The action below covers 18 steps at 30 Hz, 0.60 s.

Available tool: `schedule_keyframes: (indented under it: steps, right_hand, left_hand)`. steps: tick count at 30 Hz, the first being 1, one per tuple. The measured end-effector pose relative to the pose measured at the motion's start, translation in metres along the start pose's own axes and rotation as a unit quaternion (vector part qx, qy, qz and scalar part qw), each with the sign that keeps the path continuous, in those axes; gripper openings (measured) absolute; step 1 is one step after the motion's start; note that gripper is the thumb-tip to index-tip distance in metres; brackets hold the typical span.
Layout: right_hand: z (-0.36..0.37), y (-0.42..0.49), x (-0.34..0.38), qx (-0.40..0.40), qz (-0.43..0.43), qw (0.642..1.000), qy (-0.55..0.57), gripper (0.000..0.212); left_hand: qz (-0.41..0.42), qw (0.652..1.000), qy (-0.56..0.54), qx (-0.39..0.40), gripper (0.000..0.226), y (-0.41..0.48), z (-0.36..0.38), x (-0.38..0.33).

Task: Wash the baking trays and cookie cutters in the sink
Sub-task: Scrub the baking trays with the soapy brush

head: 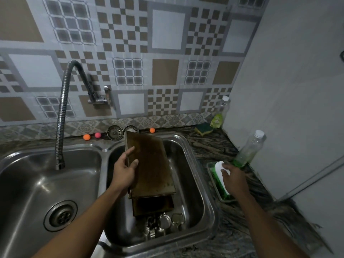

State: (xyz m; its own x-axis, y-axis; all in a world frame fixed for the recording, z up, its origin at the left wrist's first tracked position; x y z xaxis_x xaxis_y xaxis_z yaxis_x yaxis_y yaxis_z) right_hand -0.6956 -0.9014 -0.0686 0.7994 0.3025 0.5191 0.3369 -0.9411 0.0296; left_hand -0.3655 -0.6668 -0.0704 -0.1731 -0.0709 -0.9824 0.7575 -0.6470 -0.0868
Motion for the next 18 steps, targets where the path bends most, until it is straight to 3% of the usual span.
schedule_keyframes:
  steps: [9, 14, 18]
  right_hand:
    - [0.013, 0.002, -0.008, 0.053, 0.019, 0.998, -0.010, 0.031]
    - [-0.008, 0.007, 0.007, 0.015, 0.014, 1.000, -0.001, 0.031]
    - [-0.029, 0.011, 0.061, -0.040, -0.015, 0.997, 0.057, 0.030]
  left_hand:
    - [0.023, 0.999, 0.024, 0.008, 0.047, -0.001, 0.002, -0.004]
    - [0.032, 0.999, 0.022, 0.011, 0.047, -0.003, 0.005, -0.010]
    - [0.035, 0.999, 0.015, 0.026, 0.055, -0.006, 0.013, -0.015]
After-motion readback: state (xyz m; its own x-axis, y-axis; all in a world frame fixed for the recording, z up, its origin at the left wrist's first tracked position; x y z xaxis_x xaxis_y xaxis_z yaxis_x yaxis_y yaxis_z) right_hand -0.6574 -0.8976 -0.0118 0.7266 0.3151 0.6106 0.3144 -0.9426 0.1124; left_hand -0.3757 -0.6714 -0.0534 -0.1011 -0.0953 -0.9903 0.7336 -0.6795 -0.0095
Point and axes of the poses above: each hand's wrist, its own y-axis towards the middle knuckle, its own z-axis out of the palm, x = y × z, the point moved 6 cm from there along y, towards the middle knuckle, and after that the axes turned 10 degrees about -y, right-handed, at the moved point
